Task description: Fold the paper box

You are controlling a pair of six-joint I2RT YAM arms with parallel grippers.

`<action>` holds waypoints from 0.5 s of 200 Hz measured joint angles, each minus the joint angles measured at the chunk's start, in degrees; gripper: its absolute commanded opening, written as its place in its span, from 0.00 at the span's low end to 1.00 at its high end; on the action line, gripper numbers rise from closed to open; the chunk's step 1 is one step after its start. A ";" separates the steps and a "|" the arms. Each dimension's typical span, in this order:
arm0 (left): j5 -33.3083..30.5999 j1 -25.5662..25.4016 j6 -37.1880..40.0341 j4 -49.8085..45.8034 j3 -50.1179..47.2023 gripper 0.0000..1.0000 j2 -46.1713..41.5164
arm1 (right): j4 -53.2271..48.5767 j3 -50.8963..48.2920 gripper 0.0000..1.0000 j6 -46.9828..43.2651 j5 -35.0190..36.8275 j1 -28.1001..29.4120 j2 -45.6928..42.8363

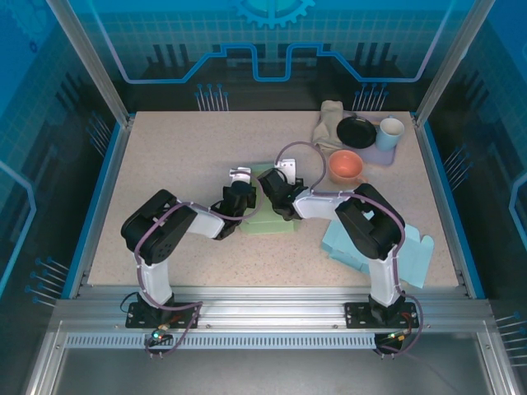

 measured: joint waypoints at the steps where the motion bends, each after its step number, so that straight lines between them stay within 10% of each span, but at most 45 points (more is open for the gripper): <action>1: 0.00 0.00 0.00 -0.02 0.00 0.08 0.00 | 0.02 -0.02 0.25 0.07 -0.07 0.00 0.00; 29: -1.20 0.17 0.17 -0.20 0.00 0.08 0.00 | 2.19 -2.19 0.56 -1.66 -2.69 -1.27 0.00; 100: -2.43 0.50 -0.46 -8.59 4.81 0.07 0.00 | 5.49 -13.66 0.60 -2.91 -15.39 -2.36 -12.94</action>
